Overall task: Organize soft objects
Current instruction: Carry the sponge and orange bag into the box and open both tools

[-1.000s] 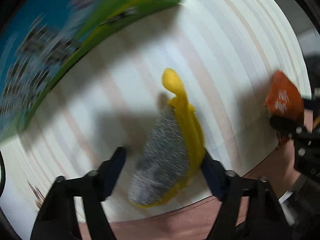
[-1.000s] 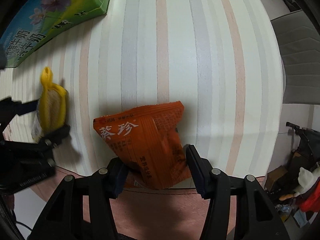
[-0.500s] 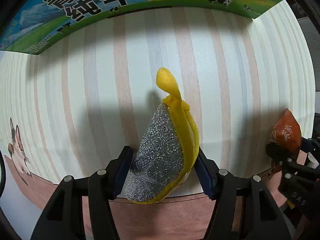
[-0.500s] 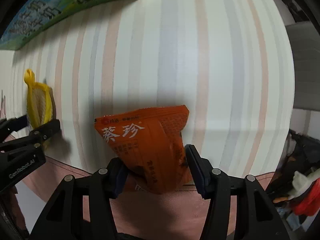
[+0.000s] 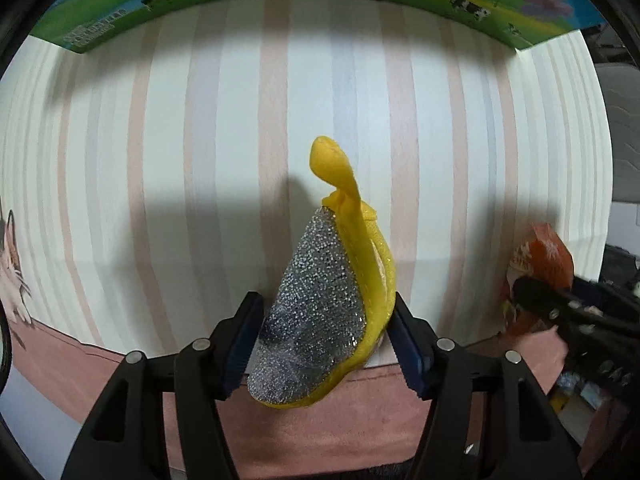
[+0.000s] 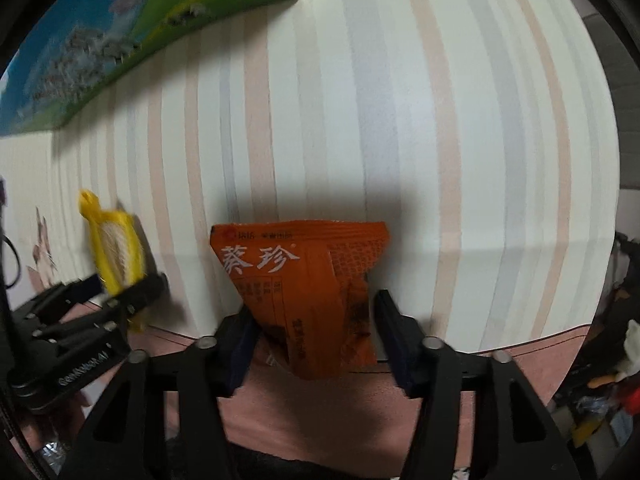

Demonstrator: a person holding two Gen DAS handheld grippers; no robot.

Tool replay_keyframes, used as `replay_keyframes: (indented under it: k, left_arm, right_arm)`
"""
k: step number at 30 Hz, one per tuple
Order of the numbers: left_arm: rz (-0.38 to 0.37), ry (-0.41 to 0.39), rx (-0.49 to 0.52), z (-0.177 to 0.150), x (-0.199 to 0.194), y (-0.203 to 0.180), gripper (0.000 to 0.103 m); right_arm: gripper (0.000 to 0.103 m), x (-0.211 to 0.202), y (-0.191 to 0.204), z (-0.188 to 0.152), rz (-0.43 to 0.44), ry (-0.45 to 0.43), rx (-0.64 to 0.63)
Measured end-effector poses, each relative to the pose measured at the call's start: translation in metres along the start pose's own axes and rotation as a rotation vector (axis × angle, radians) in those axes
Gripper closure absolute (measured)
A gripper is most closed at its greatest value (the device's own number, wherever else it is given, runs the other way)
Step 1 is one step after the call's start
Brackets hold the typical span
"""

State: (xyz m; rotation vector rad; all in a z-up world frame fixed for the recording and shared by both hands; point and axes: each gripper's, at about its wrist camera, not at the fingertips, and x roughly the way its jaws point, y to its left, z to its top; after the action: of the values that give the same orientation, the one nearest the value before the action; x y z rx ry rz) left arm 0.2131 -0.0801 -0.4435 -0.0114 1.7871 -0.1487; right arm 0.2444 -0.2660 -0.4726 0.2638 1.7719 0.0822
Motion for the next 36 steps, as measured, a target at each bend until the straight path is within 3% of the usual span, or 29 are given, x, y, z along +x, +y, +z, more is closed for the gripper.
replay_keyframes:
  k: [3, 8, 10, 12, 16, 19, 25, 27, 31, 33, 36]
  left_arm:
    - [0.003, 0.011, 0.024, 0.000, 0.004, -0.003, 0.035]
    - [0.082, -0.027, 0.077, 0.000, 0.007, -0.018, 0.035]
    - [0.127, -0.060, 0.094, -0.002, 0.003, -0.031, 0.052]
    - [0.121, -0.060, 0.092, -0.004, 0.004, -0.035, 0.056]
    - [0.069, -0.059, 0.051, -0.005, -0.009, -0.026, 0.059]
    - [-0.016, -0.094, 0.011, -0.008, -0.041, -0.015, 0.059]
    - [-0.124, -0.280, -0.042, 0.012, -0.165, 0.008, 0.059]
    - [-0.117, -0.334, -0.051, 0.029, -0.199, 0.019, 0.059]
    - [-0.005, -0.415, -0.065, 0.082, -0.243, 0.042, 0.059]
    - [0.041, -0.415, -0.082, 0.111, -0.246, 0.057, 0.059]
    - [0.083, -0.350, -0.115, 0.152, -0.231, 0.081, 0.059]
  right_arm:
    - [0.036, -0.007, 0.000, 0.000, 0.006, -0.011, 0.006]
    - [0.036, 0.004, 0.009, -0.002, -0.031, 0.001, -0.021]
    - [0.041, 0.010, 0.020, -0.004, -0.074, -0.019, -0.035]
    - [0.055, 0.013, 0.027, -0.007, -0.115, -0.034, -0.046]
    - [0.058, 0.007, 0.040, -0.012, -0.135, -0.055, -0.063]
    - [0.059, -0.022, 0.056, -0.015, -0.068, -0.082, -0.072]
    - [0.059, -0.120, 0.093, 0.002, 0.050, -0.230, -0.135]
    - [0.059, -0.154, 0.102, 0.015, 0.061, -0.280, -0.162]
    - [0.059, -0.208, 0.092, 0.073, 0.005, -0.352, -0.205]
    - [0.059, -0.214, 0.105, 0.100, -0.050, -0.362, -0.211]
    - [0.059, -0.208, 0.112, 0.152, -0.131, -0.329, -0.202]
